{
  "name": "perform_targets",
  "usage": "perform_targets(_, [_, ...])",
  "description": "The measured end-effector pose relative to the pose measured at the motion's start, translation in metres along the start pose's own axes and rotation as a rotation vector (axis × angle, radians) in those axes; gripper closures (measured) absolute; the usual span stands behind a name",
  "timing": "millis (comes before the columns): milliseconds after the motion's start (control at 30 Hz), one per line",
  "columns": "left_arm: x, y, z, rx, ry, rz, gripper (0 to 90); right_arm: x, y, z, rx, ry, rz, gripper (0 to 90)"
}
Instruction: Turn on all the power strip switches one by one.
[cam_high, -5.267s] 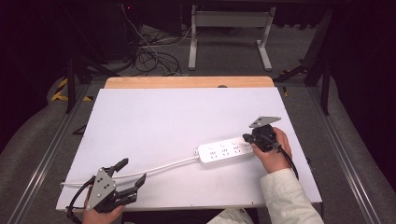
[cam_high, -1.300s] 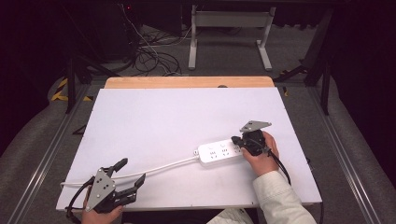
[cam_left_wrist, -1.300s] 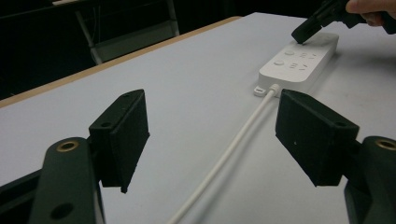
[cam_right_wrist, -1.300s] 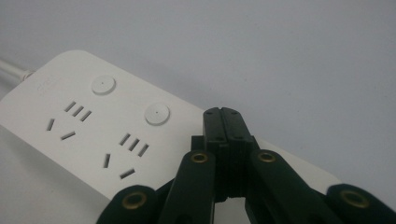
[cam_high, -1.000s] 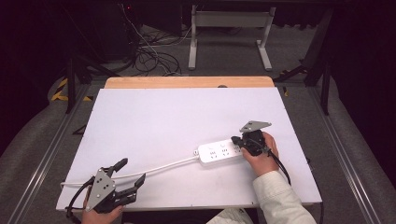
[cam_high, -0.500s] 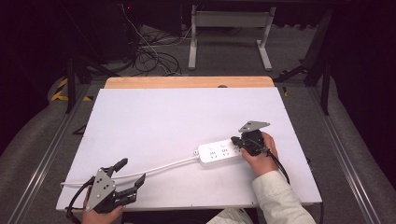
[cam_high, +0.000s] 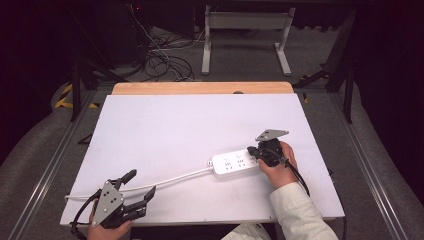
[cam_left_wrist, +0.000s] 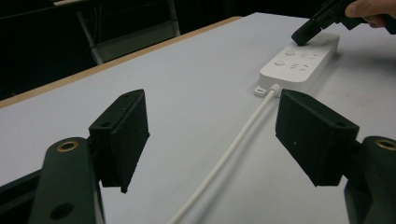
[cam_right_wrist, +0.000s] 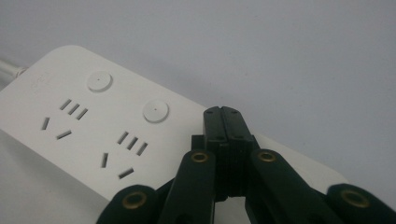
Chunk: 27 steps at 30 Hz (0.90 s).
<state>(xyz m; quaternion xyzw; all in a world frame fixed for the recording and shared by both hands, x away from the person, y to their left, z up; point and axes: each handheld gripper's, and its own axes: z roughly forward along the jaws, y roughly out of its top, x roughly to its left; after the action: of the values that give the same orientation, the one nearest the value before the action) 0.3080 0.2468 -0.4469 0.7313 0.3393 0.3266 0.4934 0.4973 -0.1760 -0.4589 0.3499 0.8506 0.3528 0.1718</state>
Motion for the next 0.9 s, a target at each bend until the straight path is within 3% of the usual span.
perform_targets(900, [-0.0010,0.0002,0.0007,0.002,-0.002,0.009,26.3,0.0011,0.0030,-0.0002,0.043,-0.014,0.008,90.0])
